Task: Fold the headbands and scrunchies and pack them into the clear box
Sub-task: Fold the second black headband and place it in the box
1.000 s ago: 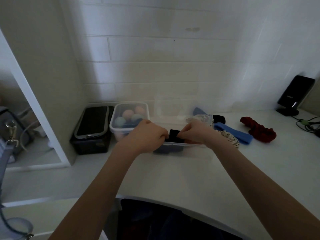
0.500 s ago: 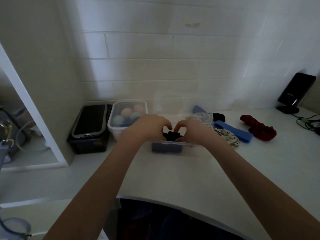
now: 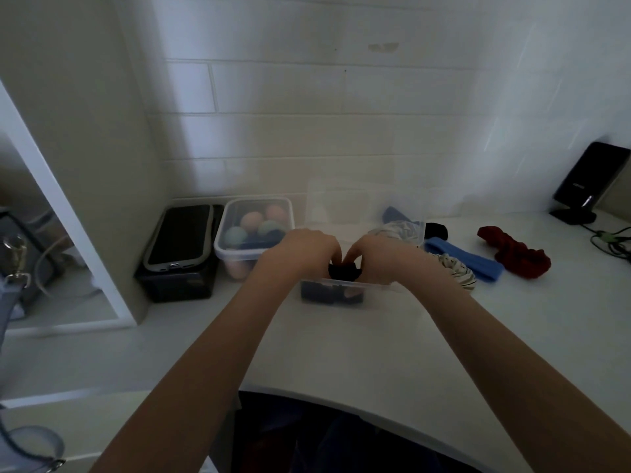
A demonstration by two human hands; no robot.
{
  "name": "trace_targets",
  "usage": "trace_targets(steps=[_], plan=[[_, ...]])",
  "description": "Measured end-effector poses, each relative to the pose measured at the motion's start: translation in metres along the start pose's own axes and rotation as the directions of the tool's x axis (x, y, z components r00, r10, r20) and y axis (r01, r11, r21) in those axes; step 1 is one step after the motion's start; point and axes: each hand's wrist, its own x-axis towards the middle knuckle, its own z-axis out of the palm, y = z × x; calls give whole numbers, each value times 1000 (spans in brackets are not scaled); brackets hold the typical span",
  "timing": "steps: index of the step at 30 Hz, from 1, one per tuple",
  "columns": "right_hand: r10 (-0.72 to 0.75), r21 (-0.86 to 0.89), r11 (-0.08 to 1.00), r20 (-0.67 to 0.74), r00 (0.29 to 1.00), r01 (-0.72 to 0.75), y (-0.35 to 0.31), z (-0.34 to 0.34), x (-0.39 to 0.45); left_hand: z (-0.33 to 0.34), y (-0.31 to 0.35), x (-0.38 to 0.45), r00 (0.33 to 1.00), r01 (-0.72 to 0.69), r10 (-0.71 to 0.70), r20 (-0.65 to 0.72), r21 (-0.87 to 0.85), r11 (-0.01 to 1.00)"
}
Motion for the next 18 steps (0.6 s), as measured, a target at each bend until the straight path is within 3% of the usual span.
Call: trace_targets(steps=[3, 7, 11, 18], plan=[[9, 21, 1000, -54, 998, -8, 1, 4, -2, 0, -2, -1, 1000, -7, 6, -16, -61, 998], [43, 226, 974, -134, 990, -11, 12, 8, -1, 1, -3, -2, 1000, -11, 6, -29, -167, 986], [90, 391, 918, -49, 995, -64, 23, 11, -3, 5, -6, -1, 998, -14, -5, -64, -303, 953], [50, 412, 910, -3, 999, -44, 26, 9, -8, 4, -6, -6, 998, -43, 21, -63, -385, 922]])
